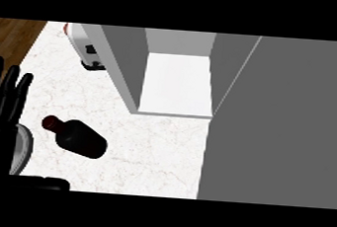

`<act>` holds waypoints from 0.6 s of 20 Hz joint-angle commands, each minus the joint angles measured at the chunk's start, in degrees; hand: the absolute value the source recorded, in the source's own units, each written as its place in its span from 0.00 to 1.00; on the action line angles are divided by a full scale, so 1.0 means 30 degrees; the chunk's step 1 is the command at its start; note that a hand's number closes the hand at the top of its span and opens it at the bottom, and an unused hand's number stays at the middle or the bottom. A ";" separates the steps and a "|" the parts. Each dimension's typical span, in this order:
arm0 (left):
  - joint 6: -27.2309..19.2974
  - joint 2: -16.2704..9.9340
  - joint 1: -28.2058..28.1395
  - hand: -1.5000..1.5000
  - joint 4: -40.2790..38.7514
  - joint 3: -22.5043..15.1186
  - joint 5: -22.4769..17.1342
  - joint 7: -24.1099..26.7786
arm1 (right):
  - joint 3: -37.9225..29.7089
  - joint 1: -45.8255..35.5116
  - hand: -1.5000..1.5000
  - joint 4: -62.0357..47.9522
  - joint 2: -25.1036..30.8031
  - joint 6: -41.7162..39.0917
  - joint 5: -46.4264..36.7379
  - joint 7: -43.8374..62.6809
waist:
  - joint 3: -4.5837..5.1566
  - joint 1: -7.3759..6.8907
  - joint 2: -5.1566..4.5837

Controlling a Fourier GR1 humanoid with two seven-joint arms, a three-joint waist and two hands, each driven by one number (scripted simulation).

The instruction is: Pick up the wine, place it into the cabinet and close the cabinet

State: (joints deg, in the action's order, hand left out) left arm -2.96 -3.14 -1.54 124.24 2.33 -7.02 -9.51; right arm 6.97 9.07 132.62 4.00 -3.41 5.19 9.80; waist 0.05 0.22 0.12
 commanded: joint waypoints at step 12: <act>-0.3486 -0.0826 0.2764 0.00 0.5956 -0.0009 0.0554 -0.9543 | 0.4236 0.0283 0.00 0.6363 -0.0486 0.2157 -0.2355 0.6758 | -0.0016 -0.0042 0.0032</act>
State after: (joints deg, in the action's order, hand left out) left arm -11.03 -4.45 5.09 136.92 1.11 -5.28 -30.91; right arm 18.51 9.73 142.33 1.75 1.35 0.75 22.97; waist 0.00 0.19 0.15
